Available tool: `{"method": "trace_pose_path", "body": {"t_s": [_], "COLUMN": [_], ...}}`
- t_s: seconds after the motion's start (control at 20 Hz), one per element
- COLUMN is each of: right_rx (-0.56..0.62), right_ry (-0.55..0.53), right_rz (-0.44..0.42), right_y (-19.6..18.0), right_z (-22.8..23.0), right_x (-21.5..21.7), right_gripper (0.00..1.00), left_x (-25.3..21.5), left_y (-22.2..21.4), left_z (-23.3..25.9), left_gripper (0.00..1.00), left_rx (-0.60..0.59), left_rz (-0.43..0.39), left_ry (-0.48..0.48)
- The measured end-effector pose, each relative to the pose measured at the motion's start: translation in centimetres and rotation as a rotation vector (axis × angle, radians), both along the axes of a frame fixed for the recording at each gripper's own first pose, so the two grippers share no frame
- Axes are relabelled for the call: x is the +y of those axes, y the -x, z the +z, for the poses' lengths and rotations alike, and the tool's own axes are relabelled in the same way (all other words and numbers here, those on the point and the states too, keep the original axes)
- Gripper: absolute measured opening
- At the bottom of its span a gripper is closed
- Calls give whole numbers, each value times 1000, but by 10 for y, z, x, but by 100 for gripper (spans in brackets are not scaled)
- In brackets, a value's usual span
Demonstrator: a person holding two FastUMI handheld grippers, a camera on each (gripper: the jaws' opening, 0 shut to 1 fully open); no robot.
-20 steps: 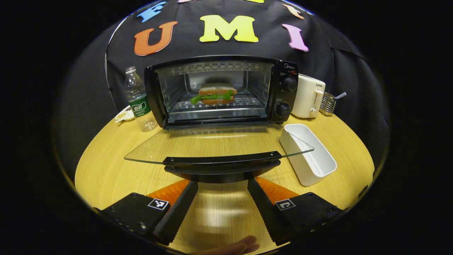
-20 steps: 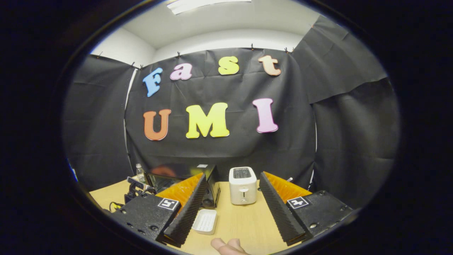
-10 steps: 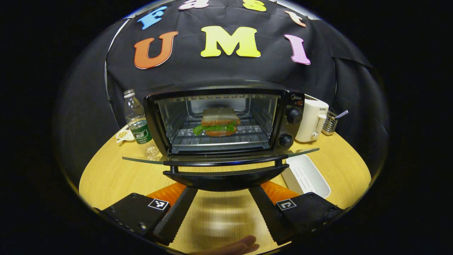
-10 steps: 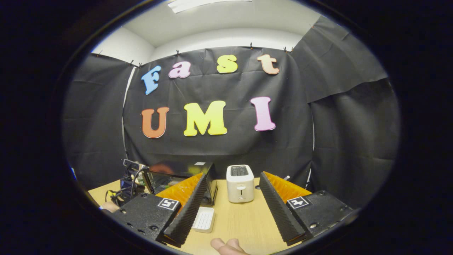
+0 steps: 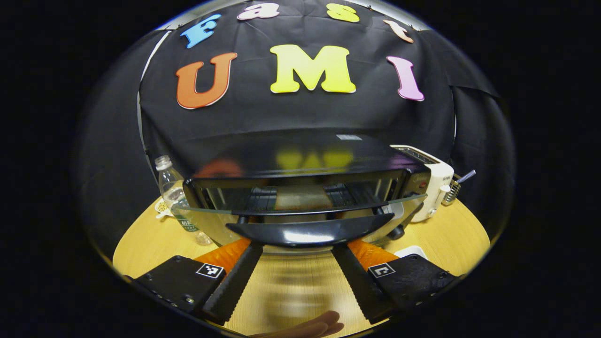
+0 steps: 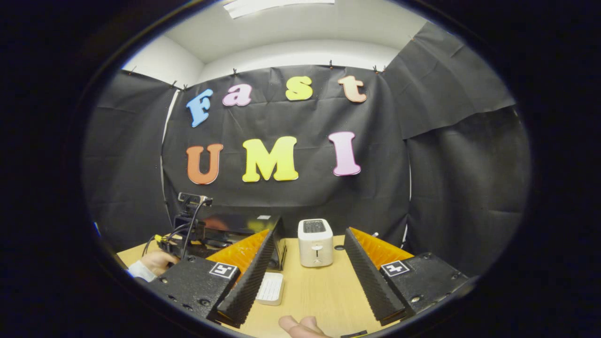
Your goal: Open the electric oven with the left hand, put the food in, and close the electric oven.
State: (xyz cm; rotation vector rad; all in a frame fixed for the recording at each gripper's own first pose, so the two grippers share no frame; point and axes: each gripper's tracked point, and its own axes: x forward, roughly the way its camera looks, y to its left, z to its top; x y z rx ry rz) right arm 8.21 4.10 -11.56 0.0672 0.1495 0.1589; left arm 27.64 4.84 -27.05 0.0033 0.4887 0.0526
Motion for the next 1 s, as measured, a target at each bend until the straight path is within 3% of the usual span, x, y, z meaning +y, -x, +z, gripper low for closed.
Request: {"method": "trace_pose_path", "body": {"t_s": [0.3, 1.0], "right_rx": [-33, -80], "right_ry": [-6, -30], "right_rz": [-20, -37], "right_y": [30, 81], "right_z": [15, 46], "right_x": [-12, -31], "right_gripper": [96, 96], "left_x": [-5, -4], "left_y": [44, 226], "left_z": [81, 217], "left_gripper": [96, 95], "left_rx": [-134, -412], "left_rz": [6, 56], "left_ry": [-29, -44]}}
